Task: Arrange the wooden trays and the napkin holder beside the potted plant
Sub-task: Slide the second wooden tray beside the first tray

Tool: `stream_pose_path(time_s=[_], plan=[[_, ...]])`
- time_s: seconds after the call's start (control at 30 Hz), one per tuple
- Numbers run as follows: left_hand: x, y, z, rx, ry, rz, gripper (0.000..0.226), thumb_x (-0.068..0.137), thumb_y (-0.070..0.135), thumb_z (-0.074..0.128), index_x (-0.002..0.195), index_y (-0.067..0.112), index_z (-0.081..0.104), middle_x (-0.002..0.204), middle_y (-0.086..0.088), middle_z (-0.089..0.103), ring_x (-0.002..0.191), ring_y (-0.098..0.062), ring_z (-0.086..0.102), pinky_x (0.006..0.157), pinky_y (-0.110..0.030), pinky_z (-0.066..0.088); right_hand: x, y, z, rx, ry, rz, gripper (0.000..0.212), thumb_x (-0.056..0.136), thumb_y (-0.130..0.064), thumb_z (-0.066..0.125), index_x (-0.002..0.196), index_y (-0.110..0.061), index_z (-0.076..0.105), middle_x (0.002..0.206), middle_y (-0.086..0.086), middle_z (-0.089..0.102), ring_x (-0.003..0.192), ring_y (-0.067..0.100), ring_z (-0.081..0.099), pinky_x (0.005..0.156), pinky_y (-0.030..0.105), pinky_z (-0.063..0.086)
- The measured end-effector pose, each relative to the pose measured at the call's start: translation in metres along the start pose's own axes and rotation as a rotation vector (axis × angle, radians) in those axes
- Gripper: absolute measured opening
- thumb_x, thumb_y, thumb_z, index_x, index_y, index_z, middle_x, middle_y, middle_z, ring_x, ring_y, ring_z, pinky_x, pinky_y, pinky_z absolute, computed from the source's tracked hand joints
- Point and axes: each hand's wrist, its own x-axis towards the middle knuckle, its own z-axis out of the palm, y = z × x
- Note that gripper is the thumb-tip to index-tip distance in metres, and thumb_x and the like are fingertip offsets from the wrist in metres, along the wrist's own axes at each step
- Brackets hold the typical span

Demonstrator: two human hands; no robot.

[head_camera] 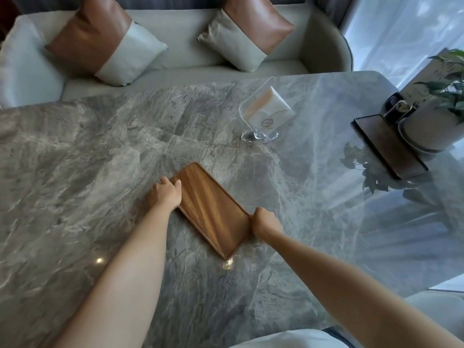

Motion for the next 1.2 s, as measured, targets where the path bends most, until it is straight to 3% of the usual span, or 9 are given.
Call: stream_pose_path(time_s=[0.1,0.33,0.4,0.53,0.77,0.87,1.2], plan=[[-0.008,0.013,-0.003,-0.045,0.022,-0.007,0.052,0.1,0.033,0.033,0.135,-0.005,0.034,0.141,-0.03,0.039,0.131,-0.043,0.037,0.106,-0.047,0.034,0.002,0.01,-0.013,0.054,0.032,-0.036,0.018,0.092,-0.017,0.032,0.082,-0.008,0.044,0.084,0.009,0.052,0.082,0.031,0.059,0.074,0.039,0.051],[-0.025,0.074,-0.012,-0.052,0.092,0.078,0.05,0.101,0.033,0.031,0.135,-0.004,0.034,0.141,-0.029,0.04,0.13,-0.043,0.039,0.106,-0.048,0.034,0.009,0.039,-0.058,0.1,0.118,-0.082,0.032,0.094,-0.02,0.031,0.063,-0.016,0.032,0.066,0.003,0.046,0.072,0.028,0.055,0.062,0.034,0.043],[-0.03,0.097,-0.011,-0.032,0.108,0.111,0.05,0.1,0.034,0.03,0.134,-0.003,0.036,0.14,-0.028,0.042,0.129,-0.042,0.041,0.104,-0.047,0.036,0.013,0.052,-0.076,0.097,0.159,-0.066,0.029,0.094,-0.02,0.031,0.066,-0.012,0.034,0.071,0.008,0.051,0.069,0.027,0.052,0.057,0.03,0.037],[-0.044,0.148,0.001,-0.021,0.111,0.164,0.051,0.1,0.035,0.031,0.135,-0.002,0.037,0.14,-0.026,0.044,0.128,-0.041,0.042,0.103,-0.048,0.038,0.02,0.086,-0.114,0.154,0.212,-0.032,0.02,0.094,-0.021,0.034,0.082,-0.008,0.042,0.086,0.013,0.054,0.076,0.027,0.049,0.065,0.033,0.036],[-0.064,0.234,0.038,-0.001,0.056,0.249,0.051,0.1,0.033,0.03,0.138,-0.001,0.035,0.143,-0.025,0.041,0.131,-0.04,0.041,0.105,-0.046,0.036,0.04,0.155,-0.165,0.184,0.255,0.038,0.02,0.091,-0.021,0.037,0.076,-0.009,0.041,0.08,0.009,0.052,0.075,0.027,0.049,0.059,0.031,0.035],[-0.068,0.267,0.056,0.014,0.011,0.273,0.051,0.1,0.033,0.03,0.139,-0.001,0.034,0.145,-0.025,0.039,0.132,-0.04,0.04,0.106,-0.047,0.035,0.049,0.183,-0.179,0.202,0.256,0.084,0.02,0.091,-0.022,0.036,0.077,-0.01,0.043,0.079,0.008,0.053,0.079,0.03,0.051,0.064,0.034,0.037],[-0.065,0.381,0.11,0.14,-0.059,0.361,0.055,0.101,0.035,0.026,0.14,-0.002,0.032,0.144,-0.026,0.04,0.132,-0.04,0.039,0.106,-0.046,0.035,0.094,0.26,-0.228,0.35,0.275,0.129,0.027,0.096,-0.026,0.04,0.1,-0.004,0.055,0.106,0.02,0.063,0.099,0.036,0.057,0.079,0.04,0.045]])
